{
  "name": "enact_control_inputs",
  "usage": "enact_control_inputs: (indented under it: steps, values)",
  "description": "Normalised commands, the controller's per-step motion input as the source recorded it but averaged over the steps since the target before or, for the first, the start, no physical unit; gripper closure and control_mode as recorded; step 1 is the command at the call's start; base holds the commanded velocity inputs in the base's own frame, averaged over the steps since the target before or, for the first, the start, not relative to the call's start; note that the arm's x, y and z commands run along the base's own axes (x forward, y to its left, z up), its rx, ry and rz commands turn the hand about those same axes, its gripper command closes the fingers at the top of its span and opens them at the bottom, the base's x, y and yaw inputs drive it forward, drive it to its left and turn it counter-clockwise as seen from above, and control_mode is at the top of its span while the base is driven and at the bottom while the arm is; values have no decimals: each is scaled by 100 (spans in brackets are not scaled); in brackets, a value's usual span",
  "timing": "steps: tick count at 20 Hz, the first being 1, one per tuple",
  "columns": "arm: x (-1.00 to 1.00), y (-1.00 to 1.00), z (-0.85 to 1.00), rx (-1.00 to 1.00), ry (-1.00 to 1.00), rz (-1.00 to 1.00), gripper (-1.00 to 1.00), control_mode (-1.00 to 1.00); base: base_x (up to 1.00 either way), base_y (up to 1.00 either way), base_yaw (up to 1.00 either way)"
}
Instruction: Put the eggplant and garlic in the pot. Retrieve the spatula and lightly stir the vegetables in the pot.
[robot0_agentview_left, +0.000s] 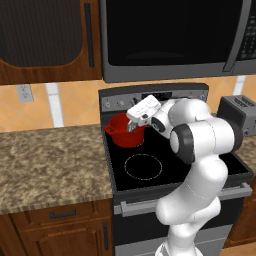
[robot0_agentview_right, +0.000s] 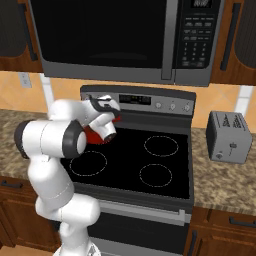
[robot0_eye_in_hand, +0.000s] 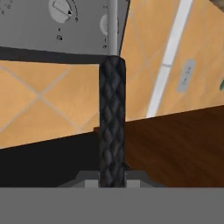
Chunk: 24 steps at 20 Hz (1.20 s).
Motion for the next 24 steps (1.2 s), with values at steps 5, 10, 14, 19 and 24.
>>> enact_control_inputs:
  steps: [5,10,14,19,24]
  values:
    - [23,0,-58,0,10,0,100,-100,0,0,0]
    - [15,7,-32,3,3,3,100,-100,0,0,0]
    - [16,15,-10,22,0,16,100,-100,0,0,0]
    - [26,1,-5,17,-5,12,100,-100,0,0,0]
    - [18,-35,-2,1,-10,1,100,-100,0,0,0]
